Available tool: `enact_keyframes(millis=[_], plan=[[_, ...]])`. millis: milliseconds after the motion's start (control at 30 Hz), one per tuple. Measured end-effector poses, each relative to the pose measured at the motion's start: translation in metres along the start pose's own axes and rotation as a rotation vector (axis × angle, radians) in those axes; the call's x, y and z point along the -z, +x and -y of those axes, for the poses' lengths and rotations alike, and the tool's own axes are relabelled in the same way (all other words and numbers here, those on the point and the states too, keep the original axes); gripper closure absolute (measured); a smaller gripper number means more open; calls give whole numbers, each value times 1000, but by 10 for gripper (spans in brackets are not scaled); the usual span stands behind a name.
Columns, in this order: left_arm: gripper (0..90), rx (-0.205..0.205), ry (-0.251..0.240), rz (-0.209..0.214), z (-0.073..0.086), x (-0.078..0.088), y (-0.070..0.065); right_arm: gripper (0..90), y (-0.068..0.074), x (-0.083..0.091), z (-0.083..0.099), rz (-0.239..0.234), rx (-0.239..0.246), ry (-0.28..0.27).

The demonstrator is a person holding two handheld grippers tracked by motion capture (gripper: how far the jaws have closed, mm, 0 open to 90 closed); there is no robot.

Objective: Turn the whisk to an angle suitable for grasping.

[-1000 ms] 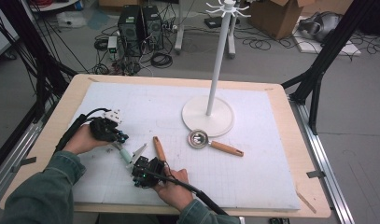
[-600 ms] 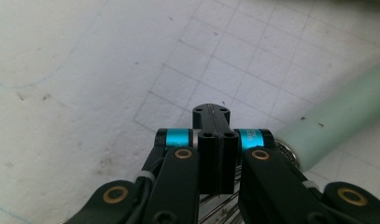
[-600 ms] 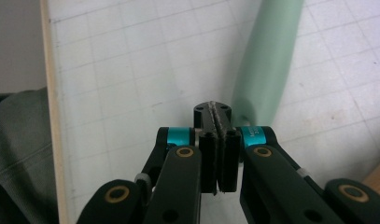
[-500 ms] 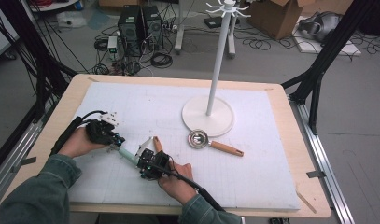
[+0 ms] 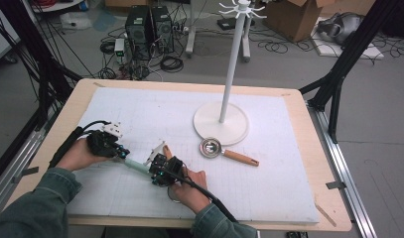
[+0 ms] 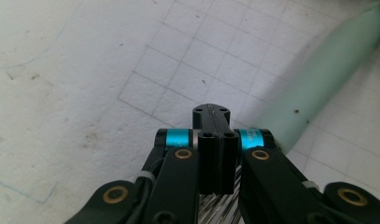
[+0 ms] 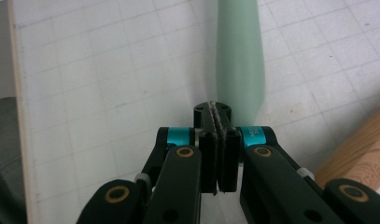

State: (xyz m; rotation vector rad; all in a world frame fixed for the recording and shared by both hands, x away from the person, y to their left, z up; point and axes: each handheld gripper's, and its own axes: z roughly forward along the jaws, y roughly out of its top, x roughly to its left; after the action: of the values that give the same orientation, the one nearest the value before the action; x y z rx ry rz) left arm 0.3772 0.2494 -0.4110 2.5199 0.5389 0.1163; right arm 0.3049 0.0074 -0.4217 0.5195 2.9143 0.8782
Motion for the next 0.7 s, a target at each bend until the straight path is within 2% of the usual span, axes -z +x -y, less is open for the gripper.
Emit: enact_keyframes(millis=[100, 233, 333, 433, 533, 700], plan=[[896, -12, 6, 3, 2, 3, -1, 899, -2, -1, 0, 4, -5, 3], [896, -14, 18, 32, 3, 4, -4, 899, -6, 0, 1, 8, -19, 1], [896, -10, 17, 38, 3, 4, -5, 899, -9, 0, 0, 18, -15, -7], [896, -9, 19, 52, 4, 4, -5, 900, -11, 0, 0, 13, -30, -5], [896, -12, 39, 66, 4, 4, -6, 899, -13, 1, 0, 19, -33, -12], [897, -18, 68, 63, 2, 4, -9, 899, -16, 1, -2, 31, -29, -9]])
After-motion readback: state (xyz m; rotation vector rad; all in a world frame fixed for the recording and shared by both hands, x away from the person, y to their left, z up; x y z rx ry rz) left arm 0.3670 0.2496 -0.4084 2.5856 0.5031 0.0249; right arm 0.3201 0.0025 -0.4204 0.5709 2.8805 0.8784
